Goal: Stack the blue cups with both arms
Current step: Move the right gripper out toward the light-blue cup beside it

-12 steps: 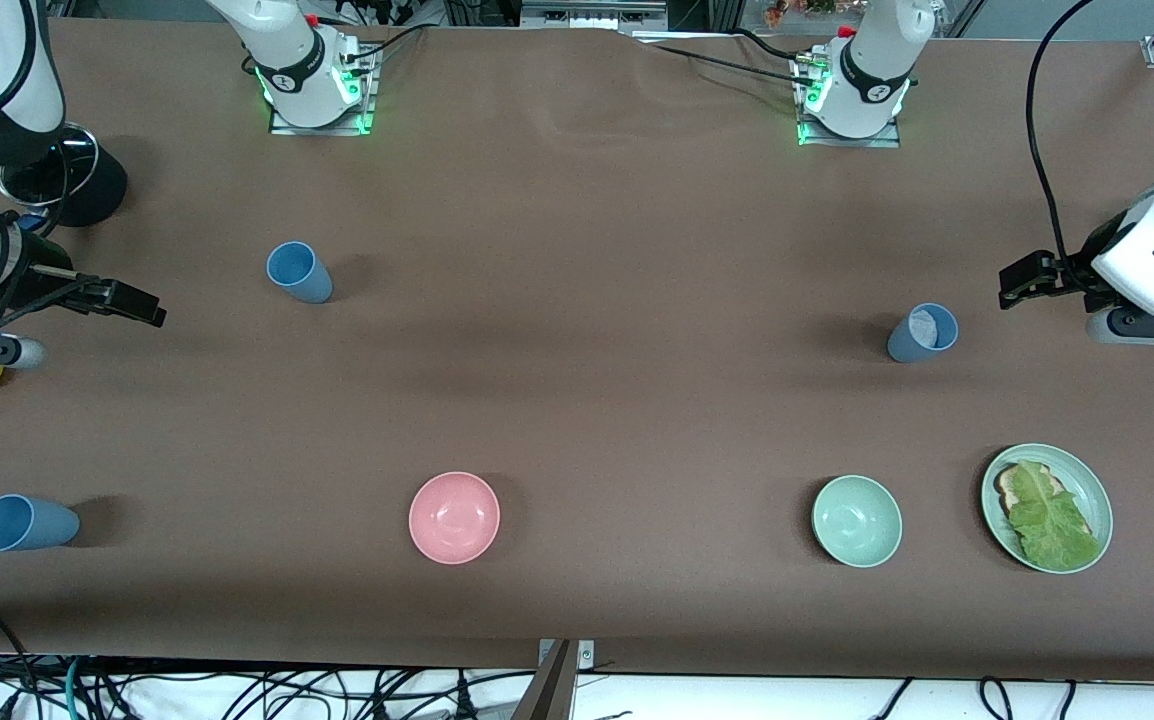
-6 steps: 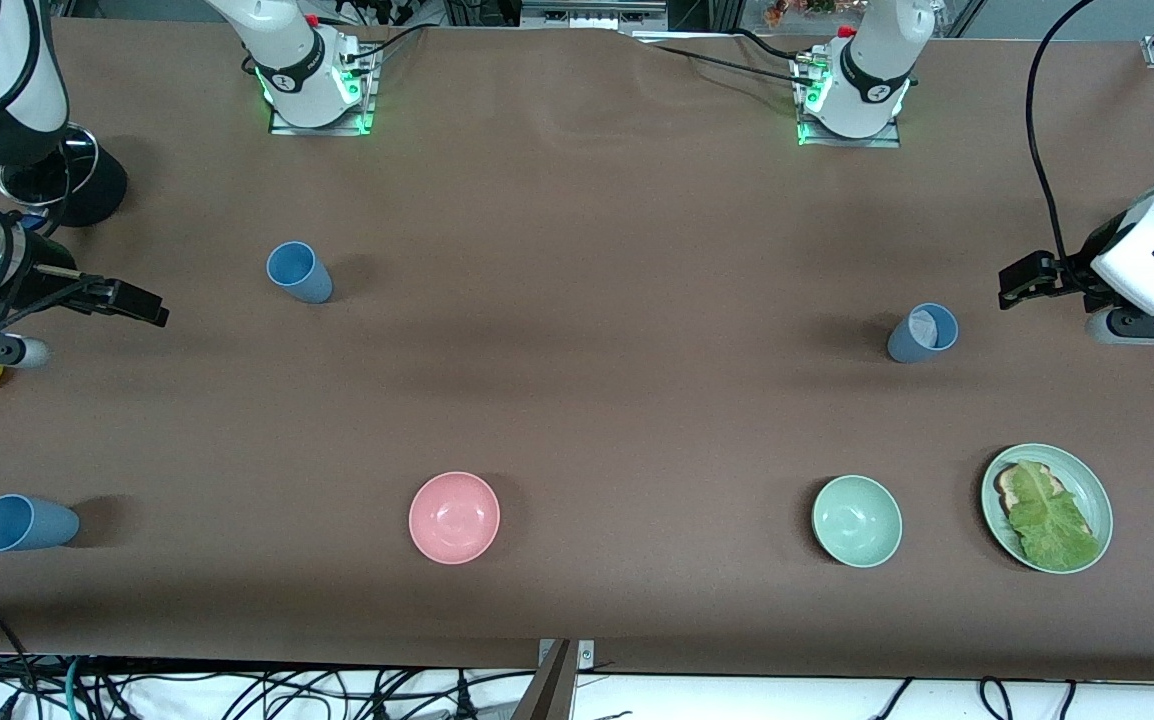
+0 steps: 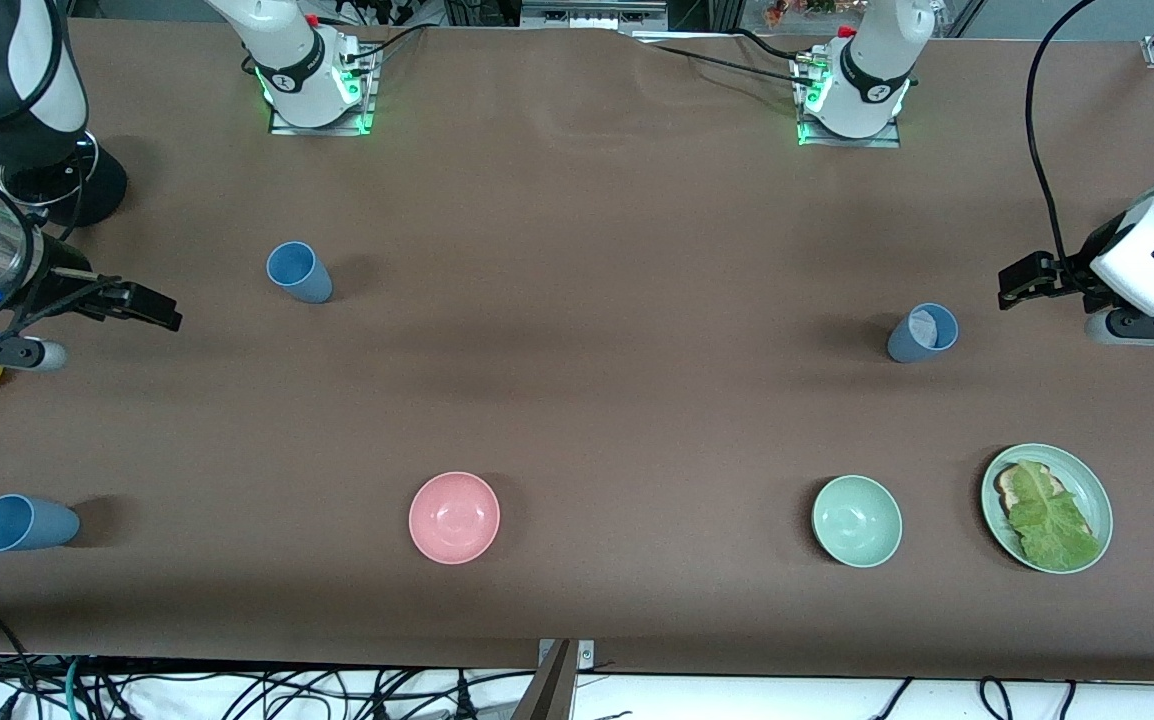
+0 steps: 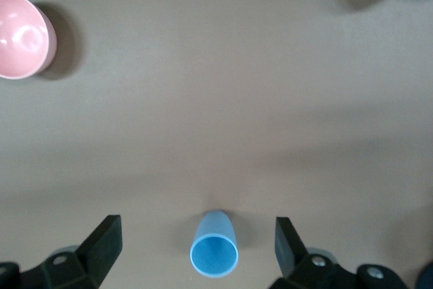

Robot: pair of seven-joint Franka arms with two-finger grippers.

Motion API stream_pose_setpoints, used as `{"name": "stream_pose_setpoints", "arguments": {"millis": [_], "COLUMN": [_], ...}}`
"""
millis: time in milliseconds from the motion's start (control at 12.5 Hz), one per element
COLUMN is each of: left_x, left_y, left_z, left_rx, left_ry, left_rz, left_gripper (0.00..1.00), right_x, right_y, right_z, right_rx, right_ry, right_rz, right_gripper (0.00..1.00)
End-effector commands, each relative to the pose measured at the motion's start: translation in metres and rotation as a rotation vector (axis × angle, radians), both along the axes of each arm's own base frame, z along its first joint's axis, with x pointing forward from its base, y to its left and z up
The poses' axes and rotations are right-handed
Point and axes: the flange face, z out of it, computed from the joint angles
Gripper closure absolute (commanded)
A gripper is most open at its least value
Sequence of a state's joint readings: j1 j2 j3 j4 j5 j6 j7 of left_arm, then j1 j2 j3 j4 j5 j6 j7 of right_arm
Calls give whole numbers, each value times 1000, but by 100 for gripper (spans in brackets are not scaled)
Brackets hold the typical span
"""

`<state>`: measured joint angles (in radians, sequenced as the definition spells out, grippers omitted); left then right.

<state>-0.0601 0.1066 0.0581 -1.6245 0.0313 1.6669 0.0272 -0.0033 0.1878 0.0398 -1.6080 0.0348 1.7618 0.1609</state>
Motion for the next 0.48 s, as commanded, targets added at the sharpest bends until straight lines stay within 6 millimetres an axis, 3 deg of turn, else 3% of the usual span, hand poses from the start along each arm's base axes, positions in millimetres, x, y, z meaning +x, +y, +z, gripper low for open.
{"name": "stream_pose_setpoints", "arguments": {"millis": [0,80,160,400], "left_x": [0,1,0,0], "left_y": [-1,-1,-1,-1], "left_z": [2,1,2,1], "left_rx": [-12,-12,-12,-12], "left_ry": [-2,-2,-4,-1], "left_rz": [-12,-12,-12,-12], "left_gripper": [0,0,0,0], "right_x": [7,8,13,17], "right_y": [11,13,19,17], "right_z": [-7,-17,-42,-68], "right_rx": [2,1,-1,4], "right_ry": [-9,9,56,110], "right_rz": [16,19,32,28], "right_gripper": [0,0,0,0]}}
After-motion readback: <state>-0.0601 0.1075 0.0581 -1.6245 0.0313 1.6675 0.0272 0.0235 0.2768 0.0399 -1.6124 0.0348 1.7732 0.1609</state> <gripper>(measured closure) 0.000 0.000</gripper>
